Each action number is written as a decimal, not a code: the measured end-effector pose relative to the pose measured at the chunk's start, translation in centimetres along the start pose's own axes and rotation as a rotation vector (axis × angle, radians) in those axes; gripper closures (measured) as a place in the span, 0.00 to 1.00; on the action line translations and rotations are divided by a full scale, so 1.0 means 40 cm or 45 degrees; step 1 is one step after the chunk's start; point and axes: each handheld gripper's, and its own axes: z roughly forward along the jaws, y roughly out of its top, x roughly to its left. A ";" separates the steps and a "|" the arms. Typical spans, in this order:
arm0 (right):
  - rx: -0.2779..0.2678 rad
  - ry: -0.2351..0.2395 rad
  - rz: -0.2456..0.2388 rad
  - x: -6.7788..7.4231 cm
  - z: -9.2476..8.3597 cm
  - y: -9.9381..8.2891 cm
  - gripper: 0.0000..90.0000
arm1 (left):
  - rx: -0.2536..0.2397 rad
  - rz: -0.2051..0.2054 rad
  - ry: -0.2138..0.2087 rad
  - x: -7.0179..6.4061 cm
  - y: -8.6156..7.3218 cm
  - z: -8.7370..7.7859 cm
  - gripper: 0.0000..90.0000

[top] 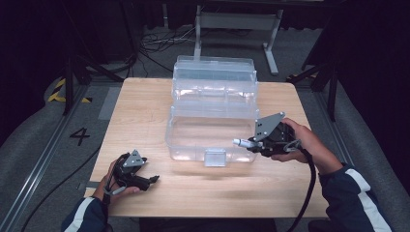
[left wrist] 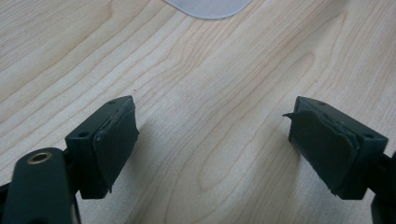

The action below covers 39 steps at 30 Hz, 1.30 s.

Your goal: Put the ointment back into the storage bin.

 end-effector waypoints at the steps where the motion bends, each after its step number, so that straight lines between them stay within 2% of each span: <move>1: 0.002 -0.007 0.000 -0.003 0.001 0.005 0.79 | 0.000 -0.002 -0.001 0.000 0.000 0.000 0.18; 9: 0.006 -0.001 -0.016 -0.036 0.016 0.037 0.79 | 0.000 -0.002 -0.001 0.000 0.000 0.000 0.18; 11: 0.027 -0.001 -0.023 -0.056 0.028 0.051 0.79 | 0.000 -0.002 0.000 0.000 0.000 0.000 0.18; 20: 0.082 0.013 -0.032 -0.092 0.073 0.082 0.79 | 0.000 -0.003 0.000 0.000 0.000 0.000 0.18; 23: 0.103 0.012 -0.037 -0.098 0.088 0.086 0.79 | 0.000 -0.003 0.000 0.000 0.000 0.000 0.18; 26: 0.133 0.039 -0.027 -0.112 0.122 0.091 0.79 | 0.001 -0.001 0.000 0.000 0.000 0.000 0.18; 30: 0.151 0.062 -0.020 -0.124 0.148 0.092 0.79 | 0.000 -0.003 0.000 0.000 0.000 0.000 0.18; 31: 0.162 0.076 -0.012 -0.133 0.164 0.091 0.79 | 0.001 -0.001 0.000 0.000 0.000 0.000 0.18; 36: 0.173 0.114 0.007 -0.150 0.189 0.082 0.79 | 0.000 -0.003 0.000 0.000 0.000 0.000 0.18; 39: 0.198 0.115 0.008 -0.158 0.207 0.073 0.79 | 0.001 -0.001 0.000 0.000 0.000 0.000 0.18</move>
